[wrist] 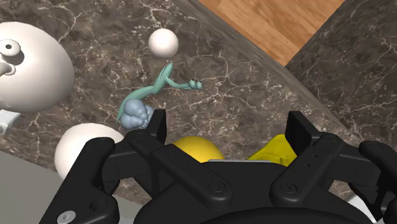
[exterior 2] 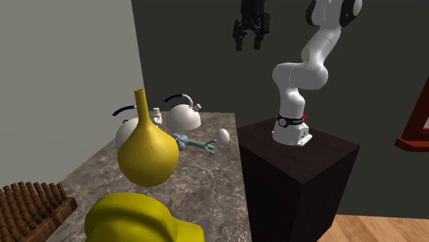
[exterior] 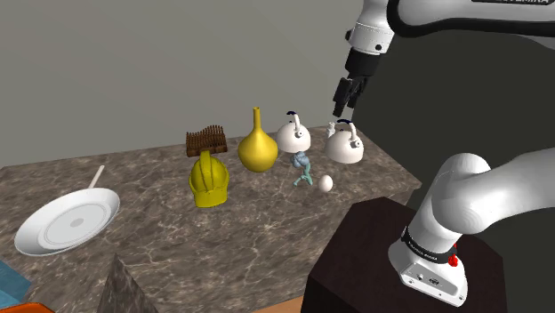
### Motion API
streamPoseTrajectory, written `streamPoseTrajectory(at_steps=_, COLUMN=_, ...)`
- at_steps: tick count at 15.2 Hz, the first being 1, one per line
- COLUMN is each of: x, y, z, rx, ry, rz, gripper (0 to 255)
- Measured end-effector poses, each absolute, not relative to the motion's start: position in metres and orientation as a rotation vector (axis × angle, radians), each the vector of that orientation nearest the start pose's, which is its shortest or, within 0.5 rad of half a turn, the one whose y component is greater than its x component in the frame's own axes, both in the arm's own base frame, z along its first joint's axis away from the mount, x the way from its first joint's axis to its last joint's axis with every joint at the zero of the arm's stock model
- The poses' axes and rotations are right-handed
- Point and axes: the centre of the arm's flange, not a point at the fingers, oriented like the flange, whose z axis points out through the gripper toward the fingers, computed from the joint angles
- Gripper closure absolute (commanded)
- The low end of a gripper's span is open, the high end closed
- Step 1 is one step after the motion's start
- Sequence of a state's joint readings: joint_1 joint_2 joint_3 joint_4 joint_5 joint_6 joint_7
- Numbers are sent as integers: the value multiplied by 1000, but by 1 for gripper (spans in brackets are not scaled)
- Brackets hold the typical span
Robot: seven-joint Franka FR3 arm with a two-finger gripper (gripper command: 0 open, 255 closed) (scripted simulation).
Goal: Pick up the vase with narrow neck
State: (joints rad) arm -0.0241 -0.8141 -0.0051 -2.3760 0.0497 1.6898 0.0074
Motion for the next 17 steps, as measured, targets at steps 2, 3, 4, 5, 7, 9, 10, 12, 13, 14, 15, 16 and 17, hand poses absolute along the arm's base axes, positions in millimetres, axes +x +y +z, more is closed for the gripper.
streamPoseTrajectory(at_steps=2, x=318, y=-6, z=600, rx=-3083, ry=59, rz=-198, gripper=0)
streamPoseTrajectory(at_steps=3, x=327, y=-5, z=597, rx=-3085, ry=61, rz=-199, gripper=0)
streamPoseTrajectory(at_steps=4, x=340, y=-7, z=595, rx=-3086, ry=63, rz=-200, gripper=0)
streamPoseTrajectory(at_steps=5, x=350, y=-8, z=591, rx=-3088, ry=65, rz=-200, gripper=0)
streamPoseTrajectory(at_steps=7, x=375, y=-8, z=584, rx=-3092, ry=70, rz=-202, gripper=0)
streamPoseTrajectory(at_steps=9, x=398, y=-9, z=578, rx=-3095, ry=75, rz=-204, gripper=0)
streamPoseTrajectory(at_steps=10, x=409, y=-8, z=573, rx=-3097, ry=77, rz=-204, gripper=0)
streamPoseTrajectory(at_steps=12, x=437, y=-10, z=568, rx=-3100, ry=82, rz=-207, gripper=0)
streamPoseTrajectory(at_steps=13, x=451, y=-11, z=565, rx=-3102, ry=84, rz=-208, gripper=0)
streamPoseTrajectory(at_steps=14, x=462, y=-12, z=562, rx=-3104, ry=87, rz=-208, gripper=0)
streamPoseTrajectory(at_steps=15, x=473, y=-12, z=560, rx=-3106, ry=90, rz=-210, gripper=0)
streamPoseTrajectory(at_steps=16, x=487, y=-13, z=558, rx=-3107, ry=92, rz=-212, gripper=0)
streamPoseTrajectory(at_steps=17, x=503, y=-15, z=555, rx=-3109, ry=94, rz=-213, gripper=0)
